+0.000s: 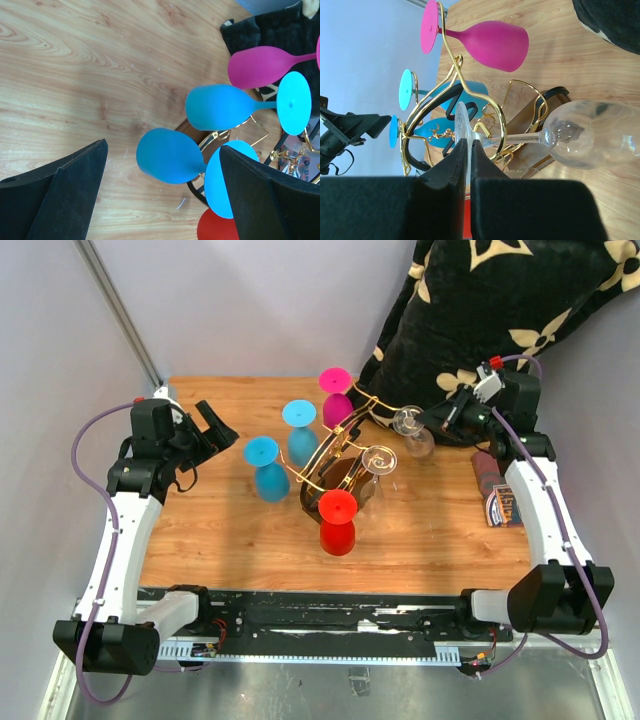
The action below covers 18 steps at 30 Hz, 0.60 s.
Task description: Take the wine glass off the wine glass rack
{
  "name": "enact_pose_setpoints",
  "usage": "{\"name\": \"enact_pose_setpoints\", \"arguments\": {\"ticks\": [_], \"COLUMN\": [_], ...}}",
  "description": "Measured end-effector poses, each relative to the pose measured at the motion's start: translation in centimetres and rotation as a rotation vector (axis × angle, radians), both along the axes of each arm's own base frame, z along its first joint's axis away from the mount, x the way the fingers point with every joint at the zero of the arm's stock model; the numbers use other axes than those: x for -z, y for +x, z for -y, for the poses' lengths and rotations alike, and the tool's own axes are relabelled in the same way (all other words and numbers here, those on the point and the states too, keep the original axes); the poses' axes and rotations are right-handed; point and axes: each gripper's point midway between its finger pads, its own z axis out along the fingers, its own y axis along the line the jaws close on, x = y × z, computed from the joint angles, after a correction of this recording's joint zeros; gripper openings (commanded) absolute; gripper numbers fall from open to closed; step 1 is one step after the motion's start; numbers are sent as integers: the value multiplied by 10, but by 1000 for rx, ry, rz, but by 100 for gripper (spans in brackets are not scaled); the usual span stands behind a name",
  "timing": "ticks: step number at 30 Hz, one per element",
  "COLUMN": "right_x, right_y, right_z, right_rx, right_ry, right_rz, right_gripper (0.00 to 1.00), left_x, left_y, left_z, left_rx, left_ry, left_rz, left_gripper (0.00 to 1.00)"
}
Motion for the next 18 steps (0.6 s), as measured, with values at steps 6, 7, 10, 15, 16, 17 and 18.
{"name": "enact_pose_setpoints", "arguments": {"ticks": [6,7,10,15,16,17,18], "right_x": [-4,-3,1,5,5,5,4], "right_y": [-7,-9,-12,-16,-16,-17,-17], "right_z": [-2,-1,4,16,17,19,21], "right_rx": [-12,-9,4,23,25,29,31], "right_ry": [13,14,19,34,37,39,43], "right_rz": [6,5,-5,-35,-37,-39,-38], "right_gripper": [1,1,1,1,1,1,1], "left_x": [0,0,0,0,0,0,0], "left_y": [0,0,0,0,0,0,0], "left_z": [0,0,0,0,0,0,0], "left_rx": [1,1,2,3,3,3,3], "left_ry": [-1,-1,0,3,3,3,3], "left_rz": [1,0,0,1,1,1,1], "left_gripper": [100,100,100,100,100,100,100]}}
